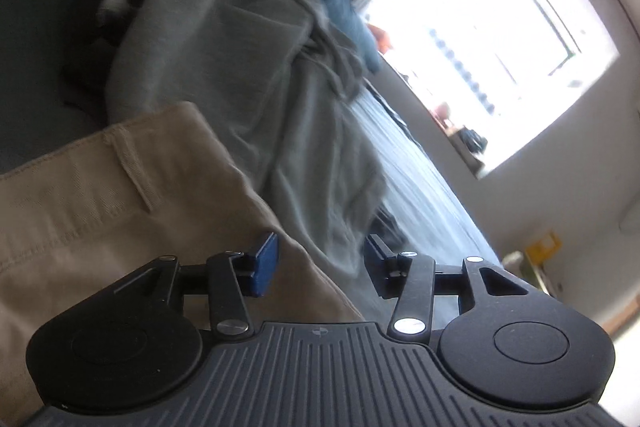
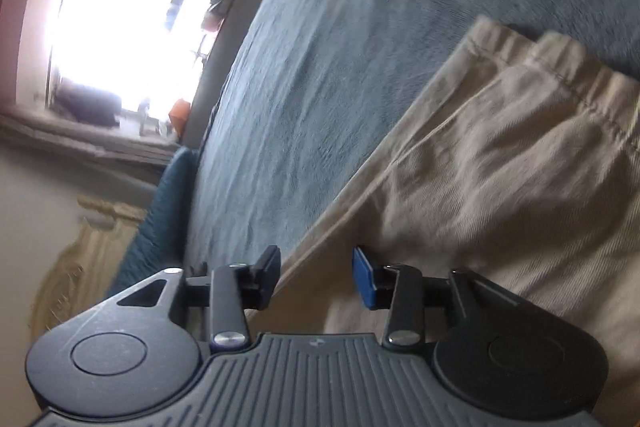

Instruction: Fold clothes

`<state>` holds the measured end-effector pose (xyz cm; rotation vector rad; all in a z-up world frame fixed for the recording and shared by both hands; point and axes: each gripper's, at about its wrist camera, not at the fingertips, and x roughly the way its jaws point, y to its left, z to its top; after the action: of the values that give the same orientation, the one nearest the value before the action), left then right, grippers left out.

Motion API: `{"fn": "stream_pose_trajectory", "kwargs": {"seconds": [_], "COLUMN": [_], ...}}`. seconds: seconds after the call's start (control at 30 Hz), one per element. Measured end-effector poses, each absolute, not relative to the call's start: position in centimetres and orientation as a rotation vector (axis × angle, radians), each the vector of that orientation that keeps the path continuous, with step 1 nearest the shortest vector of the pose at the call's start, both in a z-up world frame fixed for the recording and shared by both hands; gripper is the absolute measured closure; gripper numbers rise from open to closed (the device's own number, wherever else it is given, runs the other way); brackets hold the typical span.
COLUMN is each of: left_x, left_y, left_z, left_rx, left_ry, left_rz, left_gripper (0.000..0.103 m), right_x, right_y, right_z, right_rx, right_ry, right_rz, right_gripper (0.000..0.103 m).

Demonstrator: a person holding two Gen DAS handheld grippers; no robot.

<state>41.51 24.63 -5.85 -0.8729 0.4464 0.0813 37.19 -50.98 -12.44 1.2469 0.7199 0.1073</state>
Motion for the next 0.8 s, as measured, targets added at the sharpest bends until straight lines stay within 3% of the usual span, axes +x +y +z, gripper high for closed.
{"fn": "stream_pose_trajectory", "kwargs": {"seconds": [0.2,0.33,0.43,0.67,0.8], "left_x": [36.7,30.4,25.9,23.4,23.7], "left_y": [25.5,25.9,26.1,26.9,27.6], "left_z": [-4.8,-2.2,-1.7,-7.9,-11.0], "left_rx": [-0.93,-0.89,-0.894,-1.061,-1.139], "left_ry": [0.372,0.367,0.407,0.555,0.508], "left_rz": [0.076,0.03,0.031,0.046,0.083], "left_gripper": [0.056,0.048,0.046,0.032,0.032], "right_x": [34.6,30.0,26.6,22.2,22.3], "right_y": [-51.7,-51.3,-49.0,-42.2,-40.7], "right_z": [-11.2,-8.2,-7.1,-10.6,-13.4], "right_rx": [1.267,1.226,1.177,1.217,1.257], "right_ry": [0.674,0.608,0.677,0.94,1.016], "right_rz": [0.1,0.172,0.242,0.314,0.201], "right_gripper": [0.049,0.046,0.041,0.039,0.039]}}
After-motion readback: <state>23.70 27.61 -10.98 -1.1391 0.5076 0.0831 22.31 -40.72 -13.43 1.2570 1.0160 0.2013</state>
